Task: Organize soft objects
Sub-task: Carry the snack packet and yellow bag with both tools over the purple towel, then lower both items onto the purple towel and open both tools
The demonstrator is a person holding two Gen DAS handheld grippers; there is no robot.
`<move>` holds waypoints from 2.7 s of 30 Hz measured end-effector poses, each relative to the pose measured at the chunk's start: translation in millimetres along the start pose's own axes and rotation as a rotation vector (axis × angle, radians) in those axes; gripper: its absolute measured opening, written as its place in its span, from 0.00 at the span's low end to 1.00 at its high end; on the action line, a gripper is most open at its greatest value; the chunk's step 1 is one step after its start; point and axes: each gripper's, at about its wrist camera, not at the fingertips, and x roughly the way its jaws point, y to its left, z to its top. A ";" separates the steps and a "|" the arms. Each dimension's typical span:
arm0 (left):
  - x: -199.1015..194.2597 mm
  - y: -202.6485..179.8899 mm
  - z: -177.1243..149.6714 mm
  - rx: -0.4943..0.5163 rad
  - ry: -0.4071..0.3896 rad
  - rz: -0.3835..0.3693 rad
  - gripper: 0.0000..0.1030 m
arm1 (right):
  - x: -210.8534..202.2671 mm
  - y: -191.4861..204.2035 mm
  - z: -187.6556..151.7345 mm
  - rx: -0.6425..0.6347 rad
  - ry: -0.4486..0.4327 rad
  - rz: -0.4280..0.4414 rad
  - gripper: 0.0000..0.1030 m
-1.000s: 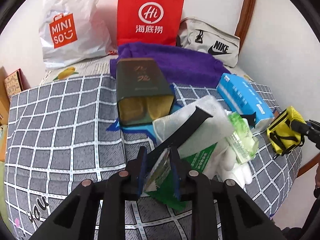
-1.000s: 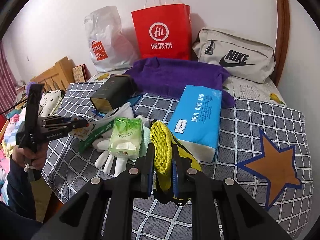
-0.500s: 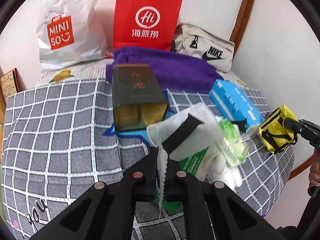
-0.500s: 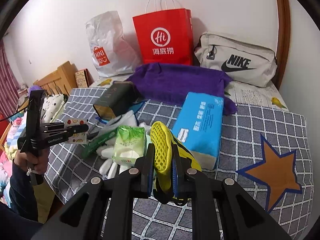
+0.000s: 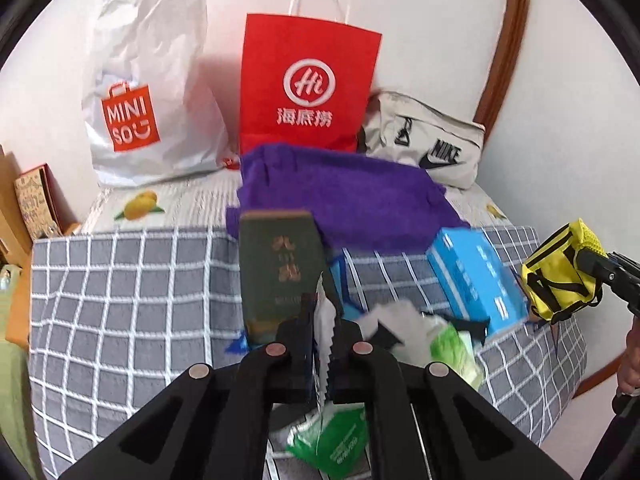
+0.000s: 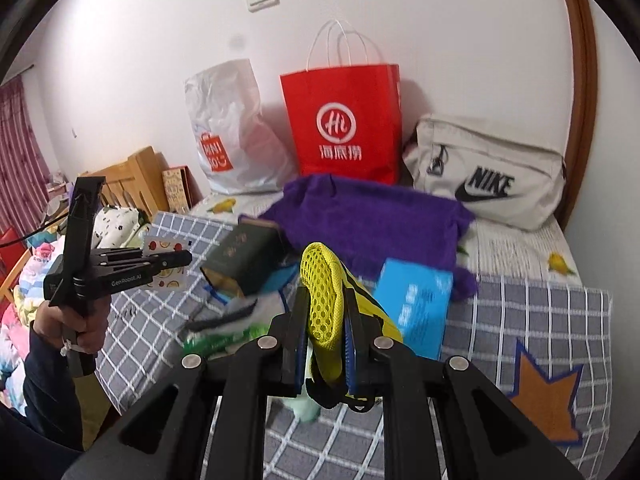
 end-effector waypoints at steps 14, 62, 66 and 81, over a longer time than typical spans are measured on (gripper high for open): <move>30.7 2.7 70.0 0.021 -0.013 0.038 0.05 | 46.0 -35.6 69.7 0.005 -0.032 -0.020 0.14; 253.5 12.6 174.2 0.015 0.240 0.093 0.05 | 263.9 -122.4 120.6 -0.129 0.187 -0.057 0.20; 258.9 14.8 174.9 0.001 0.249 0.094 0.05 | 271.5 -124.1 117.0 -0.133 0.235 -0.027 0.42; 274.5 9.9 180.3 0.010 0.262 0.104 0.47 | 273.3 -133.2 116.9 -0.123 0.255 0.030 0.61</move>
